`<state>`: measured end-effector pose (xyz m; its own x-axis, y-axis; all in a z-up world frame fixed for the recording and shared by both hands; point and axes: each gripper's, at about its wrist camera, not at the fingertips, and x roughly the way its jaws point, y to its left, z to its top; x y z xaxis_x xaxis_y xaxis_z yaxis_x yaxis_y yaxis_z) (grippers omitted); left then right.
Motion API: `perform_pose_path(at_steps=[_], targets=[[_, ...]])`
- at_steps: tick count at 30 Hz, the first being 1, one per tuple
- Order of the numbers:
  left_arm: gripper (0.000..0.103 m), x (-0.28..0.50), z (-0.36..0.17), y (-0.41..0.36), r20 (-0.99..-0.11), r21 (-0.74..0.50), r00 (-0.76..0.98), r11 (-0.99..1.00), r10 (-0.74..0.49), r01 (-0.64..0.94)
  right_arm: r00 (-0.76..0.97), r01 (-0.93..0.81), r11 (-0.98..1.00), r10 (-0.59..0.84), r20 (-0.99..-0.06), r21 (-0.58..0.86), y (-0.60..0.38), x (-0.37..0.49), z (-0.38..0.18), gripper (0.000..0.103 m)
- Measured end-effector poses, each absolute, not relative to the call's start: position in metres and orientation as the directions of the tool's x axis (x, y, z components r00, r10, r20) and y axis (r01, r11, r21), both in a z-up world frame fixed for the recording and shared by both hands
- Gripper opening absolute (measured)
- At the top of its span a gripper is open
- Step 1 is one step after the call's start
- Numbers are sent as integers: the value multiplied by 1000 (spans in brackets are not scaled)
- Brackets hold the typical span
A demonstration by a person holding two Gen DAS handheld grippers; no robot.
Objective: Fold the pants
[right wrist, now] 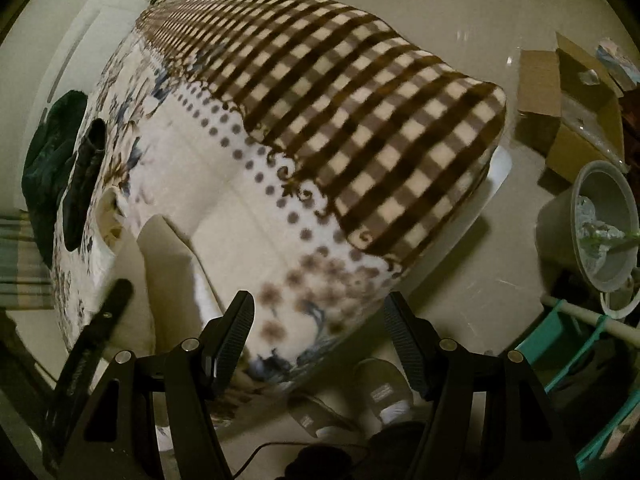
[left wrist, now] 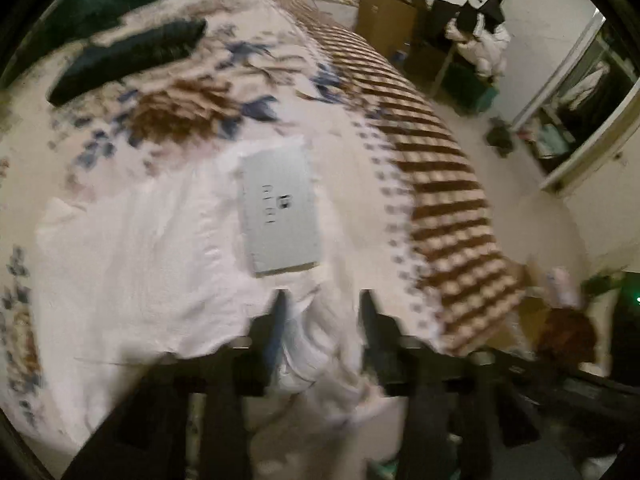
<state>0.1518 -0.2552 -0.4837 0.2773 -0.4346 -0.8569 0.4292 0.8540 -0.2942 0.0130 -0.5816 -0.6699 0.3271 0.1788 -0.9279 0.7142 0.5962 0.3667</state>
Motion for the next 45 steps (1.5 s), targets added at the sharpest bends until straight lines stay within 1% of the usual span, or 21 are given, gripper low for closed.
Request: perform_pose_path(at_steps=[2, 4, 7, 10, 13, 15, 18, 21, 22, 23, 24, 25, 26, 28, 30, 34, 36, 39, 41, 43, 45], targets=[[72, 148, -473, -252, -844, -338, 250, 832, -475, 439, 336, 698, 607, 190, -922, 380, -584, 18, -670, 76], [81, 145, -454, -239, -825, -368, 254, 821, -505, 436, 362, 677, 606, 219, -906, 417, -583, 28, -670, 88], [86, 155, -433, -198, -810, -397, 293, 843, -508, 364, 395, 621, 621, 279, -875, 478, -577, 55, -667, 92], [88, 175, -429, -139, -835, -355, 351, 902, -425, 247, 419, 537, 651, 347, -839, 537, -564, 92, -663, 94], [88, 204, -452, -83, -890, -253, 358, 959, -284, 131, 418, 456, 648, 450, -789, 610, -549, 135, -670, 96], [88, 219, -468, -58, -909, -216, 347, 973, -229, 78, 402, 410, 628, 526, -749, 661, -537, 166, -684, 97], [88, 238, -487, -35, -927, -183, 327, 982, -186, 39, 361, 395, 626, 567, -740, 672, -523, 196, -708, 97], [88, 251, -498, -28, -932, -185, 309, 982, -188, 38, 269, 419, 570, 666, -696, 707, -507, 216, -739, 96], [88, 255, -500, -27, -933, -189, 307, 981, -190, 32, 271, 418, 560, 675, -686, 716, -505, 217, -740, 87], [88, 259, -502, -25, -932, -202, 303, 979, -200, 26, 292, 397, 570, 664, -688, 719, -501, 215, -737, 72], [88, 263, -503, -26, -930, -219, 299, 975, -215, 18, 302, 382, 603, 634, -712, 700, -499, 213, -731, 28], [88, 268, -505, -25, -927, -233, 299, 972, -224, 8, 301, 393, 623, 607, -735, 676, -499, 210, -726, 21], [88, 271, -506, -27, -923, -254, 298, 967, -243, 1, 327, 417, 605, 596, -733, 678, -501, 205, -721, 17], [88, 278, -510, -33, -920, -285, 283, 958, -272, -5, 359, 442, 592, 573, -737, 675, -506, 197, -708, 14], [88, 287, -518, -42, -924, -291, 262, 957, -280, -4, 388, 451, 604, 530, -754, 657, -514, 190, -695, 13], [88, 302, -542, -57, -940, -272, 216, 962, -264, -7, 414, 509, 600, 457, -787, 616, -549, 178, -689, 13], [89, 312, -559, -59, -956, -226, 195, 974, -218, -19, 394, 537, 603, 440, -807, 591, -561, 173, -699, 13], [92, 321, -579, -48, -954, -267, 160, 962, -254, -65, 360, 542, 630, 424, -831, 556, -568, 179, -716, 13], [92, 320, -575, -45, -949, -282, 164, 957, -268, -67, 322, 559, 631, 433, -842, 538, -572, 184, -731, 20], [92, 313, -560, -44, -948, -275, 178, 960, -263, -45, 281, 595, 613, 447, -850, 519, -577, 184, -742, 49], [92, 299, -541, -38, -939, -288, 207, 957, -274, -41, 311, 617, 553, 481, -820, 559, -583, 173, -741, 61]])
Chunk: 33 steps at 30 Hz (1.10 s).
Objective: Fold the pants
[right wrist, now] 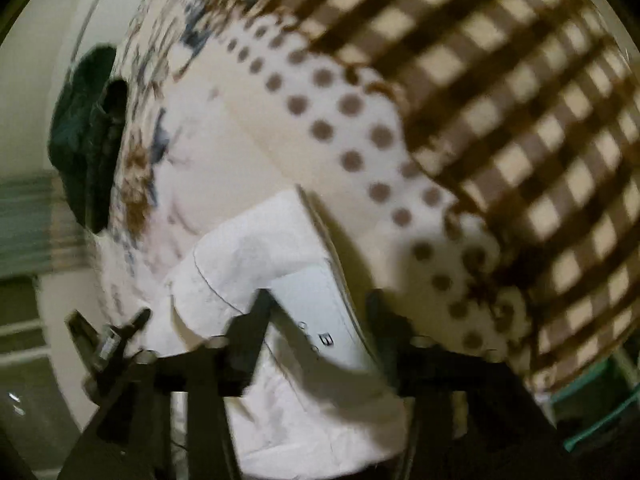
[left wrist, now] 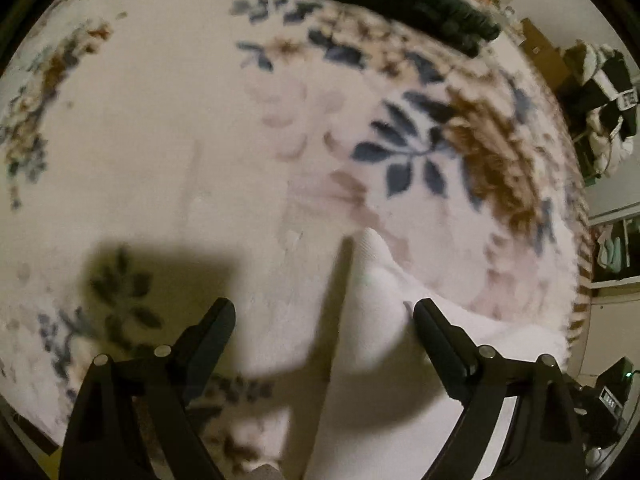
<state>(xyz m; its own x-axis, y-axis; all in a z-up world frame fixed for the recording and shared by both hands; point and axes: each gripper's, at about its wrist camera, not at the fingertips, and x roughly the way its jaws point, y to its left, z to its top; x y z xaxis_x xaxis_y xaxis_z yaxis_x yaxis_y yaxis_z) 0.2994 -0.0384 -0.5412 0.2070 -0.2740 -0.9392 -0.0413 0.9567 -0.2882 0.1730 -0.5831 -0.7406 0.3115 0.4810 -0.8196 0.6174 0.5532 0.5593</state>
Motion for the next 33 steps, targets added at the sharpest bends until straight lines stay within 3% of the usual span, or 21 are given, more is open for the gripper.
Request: perform_pose_path(at_steps=[3, 10, 11, 12, 13, 15, 16, 21, 24, 25, 27, 28, 33], targets=[[92, 275, -523, -31, -930, -306, 229, 951, -287, -50, 362, 629, 492, 500, -787, 602, -591, 140, -729, 73], [92, 251, -549, -49, -938, -312, 173, 949, -301, -43, 351, 782, 237, 597, -721, 577, -578, 70, -782, 73], [92, 251, -551, -52, -942, -298, 175, 954, -288, -34, 383, 783, 179, 616, -688, 595, -571, 67, -790, 69], [92, 251, -552, -54, -946, -276, 181, 961, -268, -16, 424, 773, 127, 624, -656, 621, -565, 64, -794, 43], [92, 252, -553, -56, -949, -261, 184, 965, -256, -2, 424, 778, 144, 599, -679, 612, -559, 64, -791, 33], [98, 254, -558, -60, -952, -248, 178, 969, -247, 17, 441, 758, 209, 534, -721, 618, -555, 64, -776, 23], [102, 255, -560, -62, -953, -247, 174, 969, -248, 27, 439, 753, 242, 507, -742, 612, -556, 63, -768, 21], [103, 258, -568, -56, -947, -293, 139, 956, -291, 4, 378, 758, 376, 412, -829, 533, -560, 63, -754, 20], [103, 249, -552, -48, -925, -356, 145, 934, -350, -17, 401, 758, 311, 472, -786, 573, -556, 68, -766, 34], [103, 243, -546, -43, -917, -376, 153, 927, -368, -20, 423, 740, 295, 494, -760, 604, -558, 68, -767, 51], [103, 230, -539, -37, -892, -431, 165, 902, -421, -27, 470, 706, 273, 510, -720, 654, -558, 57, -761, 74], [103, 222, -537, -35, -886, -442, 166, 897, -432, -28, 501, 683, 247, 527, -687, 687, -556, 50, -759, 80], [103, 190, -559, -35, -852, -518, 114, 854, -511, -47, 471, 672, 206, 622, -625, 712, -528, 39, -784, 84]])
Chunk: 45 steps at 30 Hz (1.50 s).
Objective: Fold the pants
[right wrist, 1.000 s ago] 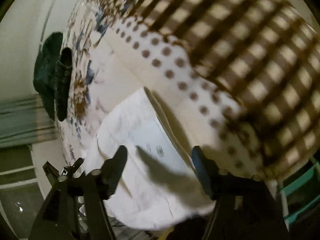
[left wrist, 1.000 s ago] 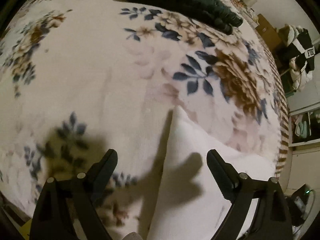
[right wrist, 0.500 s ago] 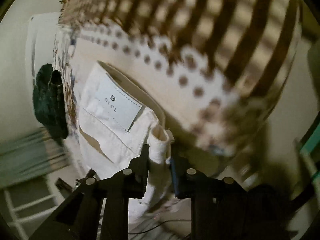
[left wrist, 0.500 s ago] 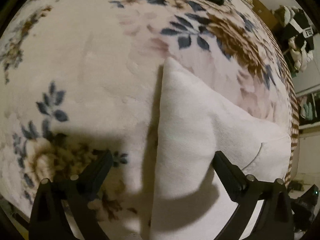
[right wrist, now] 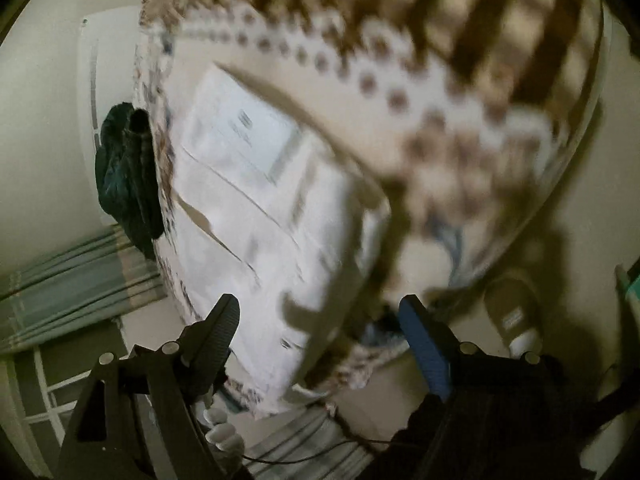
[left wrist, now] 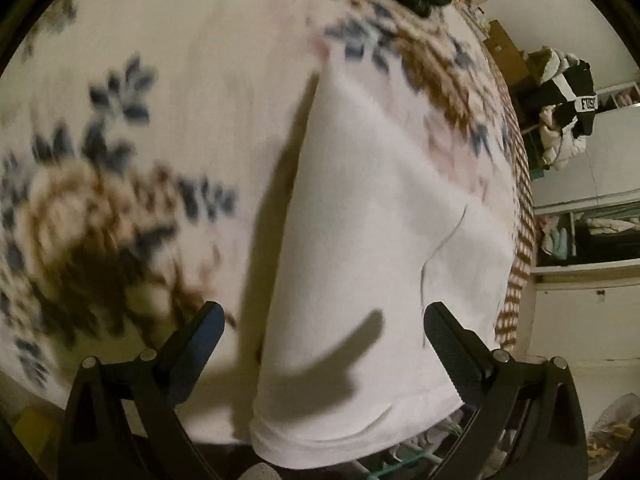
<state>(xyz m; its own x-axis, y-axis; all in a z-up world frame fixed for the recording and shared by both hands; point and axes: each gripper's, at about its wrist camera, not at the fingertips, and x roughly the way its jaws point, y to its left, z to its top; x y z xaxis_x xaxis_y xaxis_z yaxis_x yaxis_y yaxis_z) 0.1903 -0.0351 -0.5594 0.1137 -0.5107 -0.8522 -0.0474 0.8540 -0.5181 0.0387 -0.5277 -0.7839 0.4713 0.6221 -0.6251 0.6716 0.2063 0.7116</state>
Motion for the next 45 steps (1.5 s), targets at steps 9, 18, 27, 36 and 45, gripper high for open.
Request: perform_pose_path(at_steps=[9, 18, 27, 36, 45], targets=[[103, 190, -588, -50, -846, -530, 81, 848, -528, -7, 574, 555, 161, 636, -516, 816, -496, 69, -808, 87], [103, 196, -590, -48, -828, -555, 103, 832, -552, -4, 607, 510, 130, 646, -462, 851, -493, 90, -797, 88], [103, 207, -591, -51, -811, -577, 133, 816, -569, -27, 566, 511, 212, 647, -511, 833, -483, 104, -798, 94], [58, 203, -585, -52, -819, -559, 159, 829, -552, 3, 577, 535, 253, 587, -568, 806, -487, 76, -800, 43], [50, 206, -586, -43, -796, -599, 132, 800, -591, -32, 524, 579, 270, 599, -605, 769, -485, 69, -798, 50]])
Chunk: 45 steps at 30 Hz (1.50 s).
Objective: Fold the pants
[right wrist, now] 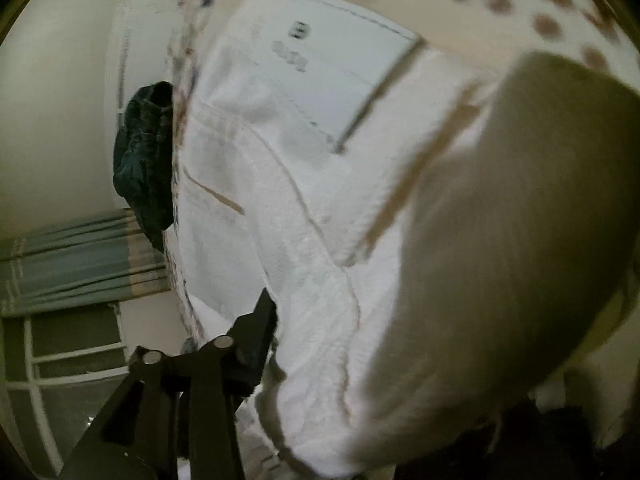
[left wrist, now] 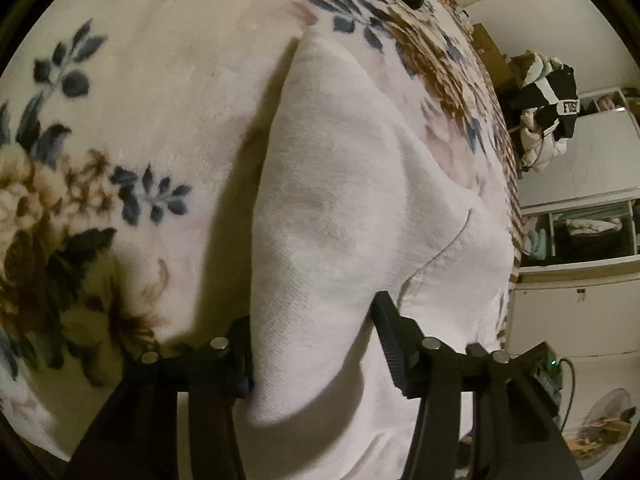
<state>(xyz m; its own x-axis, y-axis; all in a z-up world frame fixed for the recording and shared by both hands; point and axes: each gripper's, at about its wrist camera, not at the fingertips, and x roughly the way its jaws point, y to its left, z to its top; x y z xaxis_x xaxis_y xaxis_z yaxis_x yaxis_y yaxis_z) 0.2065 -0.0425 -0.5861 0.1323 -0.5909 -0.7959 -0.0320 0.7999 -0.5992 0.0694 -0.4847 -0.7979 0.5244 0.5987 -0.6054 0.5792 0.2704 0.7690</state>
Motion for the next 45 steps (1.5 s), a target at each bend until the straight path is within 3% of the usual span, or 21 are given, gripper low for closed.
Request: perform_pose_path(at_steps=[2, 6, 9, 10, 12, 14, 15, 17, 18, 19, 25, 35, 39, 45], targets=[[57, 207, -590, -38, -779, -625, 118, 779, -616, -53, 506, 596, 251, 621, -599, 763, -489, 60, -801, 57], [62, 206, -596, -35, -758, -652, 115, 754, -642, -85, 515, 596, 223, 631, -580, 771, -490, 48, -807, 67], [64, 206, -596, -38, -760, -648, 117, 758, -639, -76, 569, 569, 146, 640, -516, 809, -487, 58, -812, 97], [64, 206, -595, -39, -760, -648, 118, 758, -639, -73, 585, 561, 129, 637, -502, 818, -486, 63, -812, 103], [63, 207, -593, -41, -761, -646, 125, 761, -636, -64, 585, 577, 143, 615, -529, 804, -483, 73, -811, 103], [49, 208, -589, -43, -763, -642, 136, 765, -632, -50, 615, 570, 141, 579, -535, 809, -482, 73, -807, 103], [45, 207, -586, -44, -768, -635, 141, 771, -625, -40, 622, 571, 145, 565, -542, 808, -482, 70, -804, 98], [28, 206, -581, -45, -772, -628, 150, 778, -618, -31, 616, 605, 163, 524, -588, 779, -482, 63, -803, 52], [26, 204, -577, -46, -775, -622, 157, 783, -612, -19, 618, 615, 145, 523, -588, 775, -483, 58, -807, 38], [21, 203, -570, -48, -780, -613, 164, 790, -604, -3, 627, 613, 132, 518, -582, 779, -484, 55, -808, 36], [18, 201, -530, -51, -781, -597, 206, 801, -589, 27, 614, 610, 211, 483, -624, 763, -478, 55, -778, 28], [18, 229, -428, -38, -762, -597, 275, 801, -586, 53, 622, 521, 290, 516, -590, 803, -473, 72, -681, 27], [18, 274, -390, -29, -729, -611, 333, 788, -598, 77, 649, 466, 306, 520, -555, 830, -470, 104, -636, 27], [18, 382, -380, -8, -686, -625, 397, 773, -610, 107, 701, 381, 330, 507, -502, 864, -459, 192, -584, 27]])
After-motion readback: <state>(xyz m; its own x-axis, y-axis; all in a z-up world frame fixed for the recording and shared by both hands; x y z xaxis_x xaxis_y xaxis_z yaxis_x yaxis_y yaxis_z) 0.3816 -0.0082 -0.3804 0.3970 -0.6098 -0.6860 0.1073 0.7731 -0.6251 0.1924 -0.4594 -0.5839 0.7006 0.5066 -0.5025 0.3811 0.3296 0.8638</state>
